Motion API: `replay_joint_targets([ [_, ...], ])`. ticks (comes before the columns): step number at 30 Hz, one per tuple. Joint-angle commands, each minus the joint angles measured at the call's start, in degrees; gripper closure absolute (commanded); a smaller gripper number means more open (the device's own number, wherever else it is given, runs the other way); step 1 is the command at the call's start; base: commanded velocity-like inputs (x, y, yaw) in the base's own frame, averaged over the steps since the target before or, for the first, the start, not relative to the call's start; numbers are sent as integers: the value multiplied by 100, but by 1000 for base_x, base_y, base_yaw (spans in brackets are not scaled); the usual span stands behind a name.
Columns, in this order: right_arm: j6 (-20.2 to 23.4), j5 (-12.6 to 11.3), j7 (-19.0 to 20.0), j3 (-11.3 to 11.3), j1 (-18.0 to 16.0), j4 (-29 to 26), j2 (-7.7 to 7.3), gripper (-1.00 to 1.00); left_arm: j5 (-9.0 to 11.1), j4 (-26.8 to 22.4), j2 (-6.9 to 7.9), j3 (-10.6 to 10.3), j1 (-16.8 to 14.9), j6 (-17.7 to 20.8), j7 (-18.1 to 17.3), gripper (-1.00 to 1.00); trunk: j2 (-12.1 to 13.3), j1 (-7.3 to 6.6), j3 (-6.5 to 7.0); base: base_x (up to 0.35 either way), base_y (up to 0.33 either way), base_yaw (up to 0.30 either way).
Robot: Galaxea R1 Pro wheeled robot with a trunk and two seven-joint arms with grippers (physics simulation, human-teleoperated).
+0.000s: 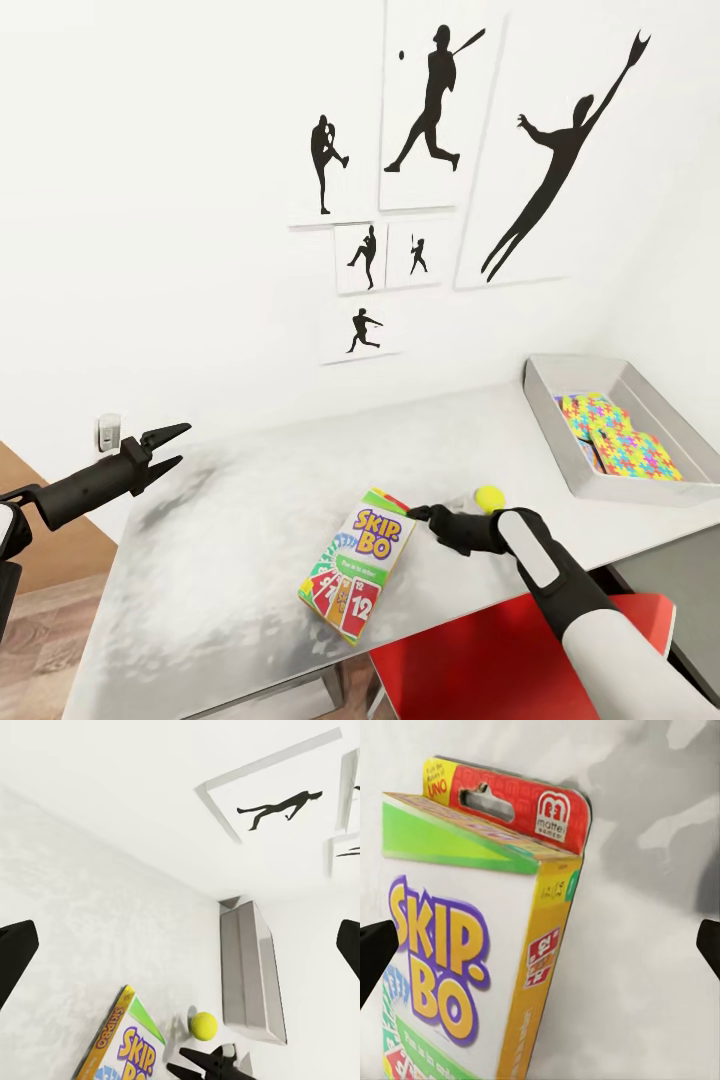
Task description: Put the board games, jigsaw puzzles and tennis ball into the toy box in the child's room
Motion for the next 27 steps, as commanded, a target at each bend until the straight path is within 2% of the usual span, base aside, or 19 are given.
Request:
replay_joint_targets([
  [1, 4, -9, -5, 31, -5, -2, -4, -100, -28, 0, -1, 7, -6, 27, -28, -100, -11, 3, -11, 0, 0, 0],
  [16, -43, 12, -9, 96, -4, 17, 112, -100, -28, 0, -1, 7, -6, 27, -28, -100, -11, 3, -11, 0, 0, 0],
  [27, -82, 15, -9, 101, -3, 25, 131, -100, -28, 0, -1, 6, -6, 27, -28, -100, -11, 3, -11, 0, 0, 29],
])
